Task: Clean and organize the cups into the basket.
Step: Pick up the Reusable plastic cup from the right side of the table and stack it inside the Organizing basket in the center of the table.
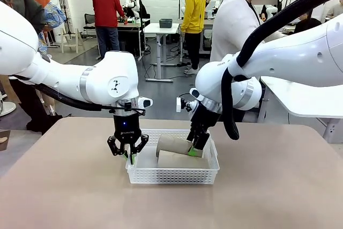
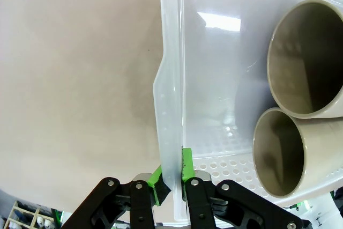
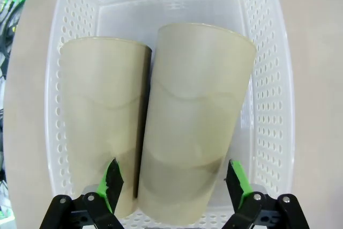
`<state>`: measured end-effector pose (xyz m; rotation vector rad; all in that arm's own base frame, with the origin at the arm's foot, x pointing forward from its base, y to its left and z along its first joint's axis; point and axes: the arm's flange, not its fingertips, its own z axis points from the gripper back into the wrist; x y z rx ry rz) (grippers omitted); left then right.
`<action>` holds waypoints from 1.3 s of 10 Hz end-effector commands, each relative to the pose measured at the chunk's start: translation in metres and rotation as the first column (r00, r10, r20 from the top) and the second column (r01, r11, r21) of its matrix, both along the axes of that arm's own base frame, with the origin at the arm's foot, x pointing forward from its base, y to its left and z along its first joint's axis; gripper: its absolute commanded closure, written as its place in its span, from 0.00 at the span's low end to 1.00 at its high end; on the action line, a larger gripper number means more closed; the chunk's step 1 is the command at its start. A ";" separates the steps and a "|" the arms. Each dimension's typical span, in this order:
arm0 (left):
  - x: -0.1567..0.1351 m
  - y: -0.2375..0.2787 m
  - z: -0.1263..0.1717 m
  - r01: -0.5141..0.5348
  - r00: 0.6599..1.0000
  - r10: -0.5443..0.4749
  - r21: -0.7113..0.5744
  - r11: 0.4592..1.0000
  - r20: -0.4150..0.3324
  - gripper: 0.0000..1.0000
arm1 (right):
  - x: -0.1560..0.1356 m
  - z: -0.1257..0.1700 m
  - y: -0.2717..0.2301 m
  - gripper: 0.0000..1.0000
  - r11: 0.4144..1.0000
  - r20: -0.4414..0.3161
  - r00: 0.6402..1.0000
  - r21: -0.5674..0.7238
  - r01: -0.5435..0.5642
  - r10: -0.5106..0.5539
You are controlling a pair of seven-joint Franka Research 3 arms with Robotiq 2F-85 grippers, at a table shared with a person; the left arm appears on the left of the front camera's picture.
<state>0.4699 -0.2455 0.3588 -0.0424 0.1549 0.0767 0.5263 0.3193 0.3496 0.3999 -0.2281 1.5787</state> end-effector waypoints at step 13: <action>0.001 -0.001 0.002 -0.001 1.000 0.001 -0.003 1.000 0.009 1.00 | -0.050 0.062 -0.451 0.00 0.506 -0.066 0.991 0.855 0.117 -0.118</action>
